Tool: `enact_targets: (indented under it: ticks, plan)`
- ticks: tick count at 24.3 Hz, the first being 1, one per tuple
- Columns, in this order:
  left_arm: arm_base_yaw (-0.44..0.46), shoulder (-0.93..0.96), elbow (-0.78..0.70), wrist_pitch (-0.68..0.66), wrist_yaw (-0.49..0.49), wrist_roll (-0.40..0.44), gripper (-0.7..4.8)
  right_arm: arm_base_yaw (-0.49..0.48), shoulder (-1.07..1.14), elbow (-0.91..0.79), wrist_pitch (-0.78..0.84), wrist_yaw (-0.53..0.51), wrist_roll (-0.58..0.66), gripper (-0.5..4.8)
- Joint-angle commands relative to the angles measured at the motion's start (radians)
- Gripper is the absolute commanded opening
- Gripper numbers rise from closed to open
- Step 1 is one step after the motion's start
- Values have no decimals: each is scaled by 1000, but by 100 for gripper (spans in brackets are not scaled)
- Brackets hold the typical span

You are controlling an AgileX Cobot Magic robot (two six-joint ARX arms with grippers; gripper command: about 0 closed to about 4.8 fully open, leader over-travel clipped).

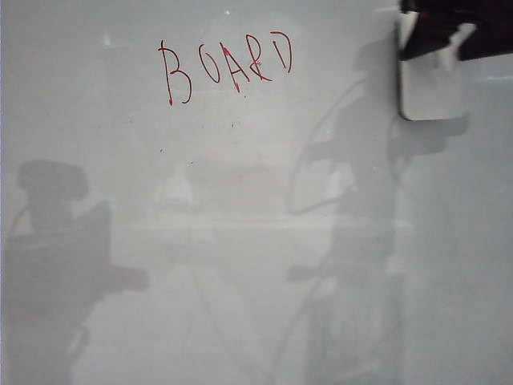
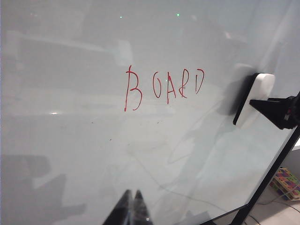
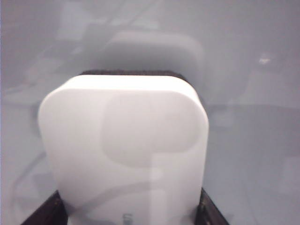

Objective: Grab the whiteboard eraser that is attached to the surface of the whiteboard and use it to clean the writing on the whiteboard.

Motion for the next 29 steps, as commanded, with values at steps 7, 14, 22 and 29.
enact_targets:
  ticks: [7,14,22,29]
  plan:
    - [2,0,2,12,5,1,-5,392,164,233,-31,428,-73,159]
    - [3,0,2,13,6,1,-5,426,431,431,-15,391,-74,162]
    - [5,1,2,13,3,1,-5,519,686,612,53,307,-74,161]
    - [6,6,2,13,4,1,-5,587,792,729,24,308,-131,161]
